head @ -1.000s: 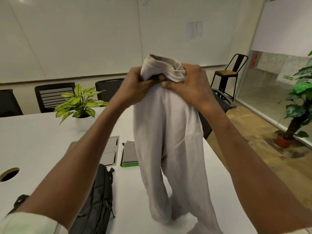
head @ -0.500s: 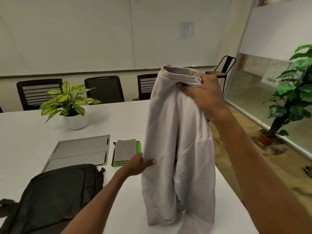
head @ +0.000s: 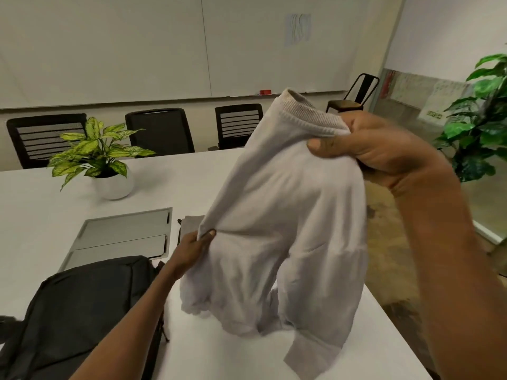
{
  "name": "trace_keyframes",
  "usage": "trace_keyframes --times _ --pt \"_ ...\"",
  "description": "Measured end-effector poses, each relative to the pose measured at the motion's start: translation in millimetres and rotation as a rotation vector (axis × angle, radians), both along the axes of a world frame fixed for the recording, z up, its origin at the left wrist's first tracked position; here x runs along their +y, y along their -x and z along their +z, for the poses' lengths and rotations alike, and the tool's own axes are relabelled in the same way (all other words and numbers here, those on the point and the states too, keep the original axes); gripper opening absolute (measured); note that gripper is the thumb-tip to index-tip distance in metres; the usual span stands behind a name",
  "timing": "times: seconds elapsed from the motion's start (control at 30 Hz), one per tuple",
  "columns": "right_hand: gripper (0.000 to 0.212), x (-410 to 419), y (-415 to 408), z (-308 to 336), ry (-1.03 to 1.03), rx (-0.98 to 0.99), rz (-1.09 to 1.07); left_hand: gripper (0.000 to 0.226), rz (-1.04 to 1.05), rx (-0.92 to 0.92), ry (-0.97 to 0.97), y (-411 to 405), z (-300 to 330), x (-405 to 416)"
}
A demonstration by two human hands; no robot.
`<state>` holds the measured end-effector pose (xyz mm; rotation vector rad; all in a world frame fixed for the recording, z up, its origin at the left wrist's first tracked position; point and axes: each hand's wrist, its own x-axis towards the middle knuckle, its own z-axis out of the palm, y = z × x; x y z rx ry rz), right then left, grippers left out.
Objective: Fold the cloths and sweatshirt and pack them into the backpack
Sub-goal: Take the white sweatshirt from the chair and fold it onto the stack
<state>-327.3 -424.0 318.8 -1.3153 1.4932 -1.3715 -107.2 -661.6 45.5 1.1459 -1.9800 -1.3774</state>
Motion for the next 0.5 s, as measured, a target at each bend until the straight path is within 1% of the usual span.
trace_keyframes --times 0.07,0.1,0.17,0.23,0.27,0.3,0.33,0.37,0.43,0.47,0.5 --pt "0.048 8 -16 1 -0.008 -0.048 0.192 0.038 -0.034 0.046 -0.075 -6 13 -5" --pt "0.044 8 -21 -1 0.021 -0.103 0.233 0.038 -0.073 0.082 -0.123 -8 21 -6" --pt "0.024 0 -28 -8 0.094 -0.267 0.222 0.037 -0.135 0.106 -0.181 -9 36 -9" --pt "0.020 -11 -20 -15 0.120 -0.389 0.109 0.037 -0.160 0.065 -0.166 -8 45 -14" --pt "0.021 -16 -12 -20 0.102 -0.408 0.059 0.037 -0.160 0.022 -0.139 -8 45 -18" --pt "0.025 -20 -2 -27 0.069 -0.383 0.008 0.037 -0.145 -0.042 -0.099 -9 41 -22" --pt "0.032 -24 11 -36 0.016 -0.290 -0.051 0.039 -0.111 -0.117 -0.048 -11 33 -27" --pt "0.033 -26 25 -47 -0.053 -0.133 -0.114 0.043 -0.068 -0.191 0.006 -14 22 -33" --pt "0.023 -29 47 -74 -0.220 0.201 -0.210 0.049 0.006 -0.286 0.075 -23 -4 -42" --pt "0.021 -29 53 -90 -0.315 0.304 -0.236 0.050 0.021 -0.303 0.084 -26 -16 -44" --pt "0.022 -29 58 -109 -0.413 0.356 -0.244 0.049 0.020 -0.316 0.084 -28 -26 -45"
